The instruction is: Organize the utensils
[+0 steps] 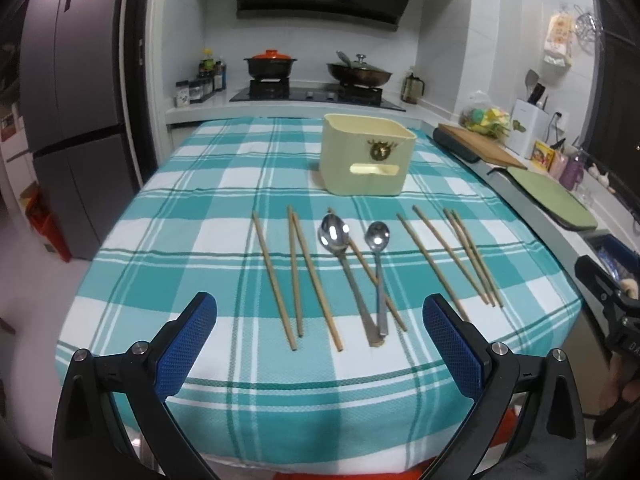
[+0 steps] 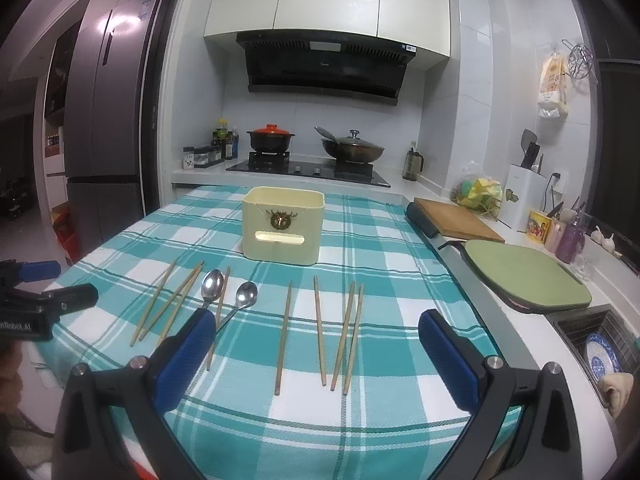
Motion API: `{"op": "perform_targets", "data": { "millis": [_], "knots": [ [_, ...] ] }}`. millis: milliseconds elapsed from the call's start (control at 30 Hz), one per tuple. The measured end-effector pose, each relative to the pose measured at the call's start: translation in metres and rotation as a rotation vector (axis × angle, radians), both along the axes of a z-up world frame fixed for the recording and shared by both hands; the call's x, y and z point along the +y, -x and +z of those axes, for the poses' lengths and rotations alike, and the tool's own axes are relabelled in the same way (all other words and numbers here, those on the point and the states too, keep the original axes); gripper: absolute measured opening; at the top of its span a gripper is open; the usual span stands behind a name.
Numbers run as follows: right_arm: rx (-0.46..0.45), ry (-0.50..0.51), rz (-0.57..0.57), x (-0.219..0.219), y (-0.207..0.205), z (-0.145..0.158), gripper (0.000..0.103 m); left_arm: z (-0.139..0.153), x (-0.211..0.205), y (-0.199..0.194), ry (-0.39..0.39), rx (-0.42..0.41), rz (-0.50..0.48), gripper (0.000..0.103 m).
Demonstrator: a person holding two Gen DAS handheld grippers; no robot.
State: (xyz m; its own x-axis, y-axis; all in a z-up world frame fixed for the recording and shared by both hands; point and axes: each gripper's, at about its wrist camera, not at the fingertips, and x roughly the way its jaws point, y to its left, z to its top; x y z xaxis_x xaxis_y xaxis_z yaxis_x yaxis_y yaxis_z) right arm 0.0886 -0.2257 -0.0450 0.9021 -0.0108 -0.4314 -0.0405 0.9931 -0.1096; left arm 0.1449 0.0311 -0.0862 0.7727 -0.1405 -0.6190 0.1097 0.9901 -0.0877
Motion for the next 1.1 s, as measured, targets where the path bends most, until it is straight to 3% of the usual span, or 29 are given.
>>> {"op": "perform_targets", "data": {
  "millis": [100, 367, 1000, 1100],
  "knots": [
    [0.029, -0.023, -0.008, -0.008, -0.011, -0.010, 0.103, -0.012, 0.013, -0.014, -0.023, 0.031, 0.061, 0.103],
    [0.119, -0.054, -0.039, -0.024, -0.047, -0.033, 0.103, -0.042, 0.043, -0.047, 0.022, 0.146, 0.177, 0.103],
    [0.323, -0.115, -0.195, -0.092, -0.112, -0.079, 0.103, -0.064, 0.046, -0.089, -0.019, 0.221, 0.233, 0.103],
    [0.312, -0.136, -0.196, -0.094, -0.112, -0.079, 0.102, -0.066, 0.045, -0.089, -0.031, 0.230, 0.235, 0.103]
  ]
}}
